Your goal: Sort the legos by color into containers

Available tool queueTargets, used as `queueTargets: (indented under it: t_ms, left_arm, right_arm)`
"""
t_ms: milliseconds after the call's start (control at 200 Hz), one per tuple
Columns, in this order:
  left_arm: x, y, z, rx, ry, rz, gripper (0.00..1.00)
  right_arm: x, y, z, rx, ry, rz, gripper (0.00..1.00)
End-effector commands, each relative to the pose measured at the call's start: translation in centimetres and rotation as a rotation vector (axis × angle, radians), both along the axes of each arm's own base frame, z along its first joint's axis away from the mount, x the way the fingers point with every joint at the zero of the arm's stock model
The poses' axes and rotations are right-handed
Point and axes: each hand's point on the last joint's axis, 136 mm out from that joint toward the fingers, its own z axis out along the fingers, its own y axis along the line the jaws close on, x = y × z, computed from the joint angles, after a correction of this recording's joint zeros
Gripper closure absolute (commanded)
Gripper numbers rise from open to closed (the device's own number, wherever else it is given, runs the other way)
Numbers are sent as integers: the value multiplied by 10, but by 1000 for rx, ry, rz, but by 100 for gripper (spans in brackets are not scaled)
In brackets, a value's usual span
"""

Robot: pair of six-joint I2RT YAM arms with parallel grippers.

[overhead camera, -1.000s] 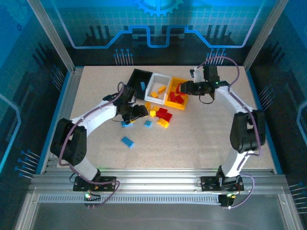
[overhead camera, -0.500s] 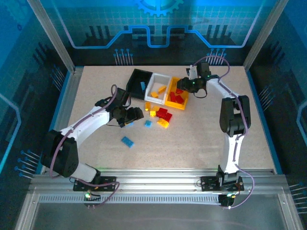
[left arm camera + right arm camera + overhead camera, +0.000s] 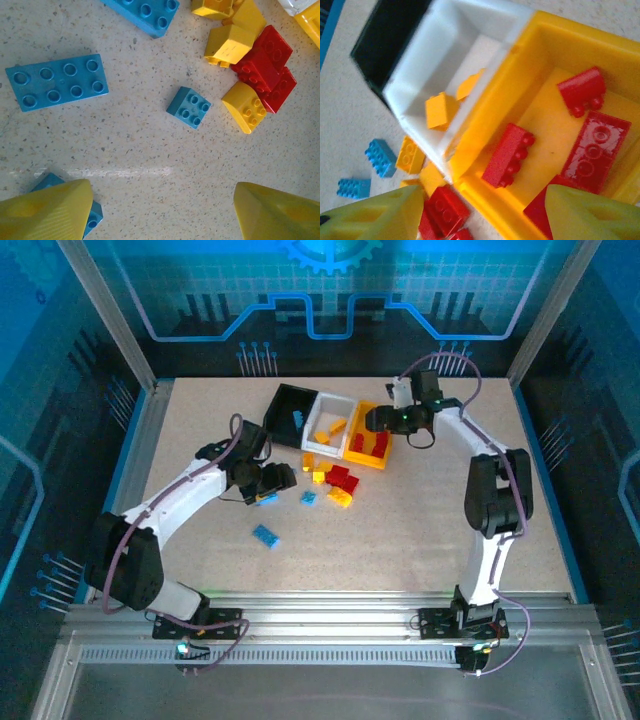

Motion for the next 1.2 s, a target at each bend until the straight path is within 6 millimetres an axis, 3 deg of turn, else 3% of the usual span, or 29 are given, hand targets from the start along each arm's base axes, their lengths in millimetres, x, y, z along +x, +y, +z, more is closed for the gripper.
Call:
queueTargets:
  t_ms: [0, 115, 255, 415, 550, 700, 860, 1196]
  left_arm:
    - [-8, 9, 13, 4, -28, -12, 23]
    - [-9, 17, 17, -31, -38, -4, 20]
    - [-14, 26, 29, -59, -88, -5, 14]
    - [-30, 29, 25, -96, -123, -10, 10]
    - [-46, 31, 16, -126, -121, -5, 8]
    - [-64, 33, 12, -138, -110, -13, 7]
    - [-69, 35, 6, -129, -136, -31, 6]
    - [-70, 36, 2, -150, -129, 10, 3]
  right_arm:
    - [-40, 26, 32, -119, -125, 181, 33]
    - [-86, 49, 30, -204, -127, 288, 33]
    - [-130, 68, 20, -207, -30, 294, 32]
    - [-168, 86, -5, -257, 77, 301, 32]
    - [-189, 93, -35, -312, 119, 294, 31]
    - [-194, 86, -66, -344, 171, 245, 29]
    - [-185, 82, -87, -378, 190, 228, 23]
    - [-159, 81, -107, -387, 268, 214, 18]
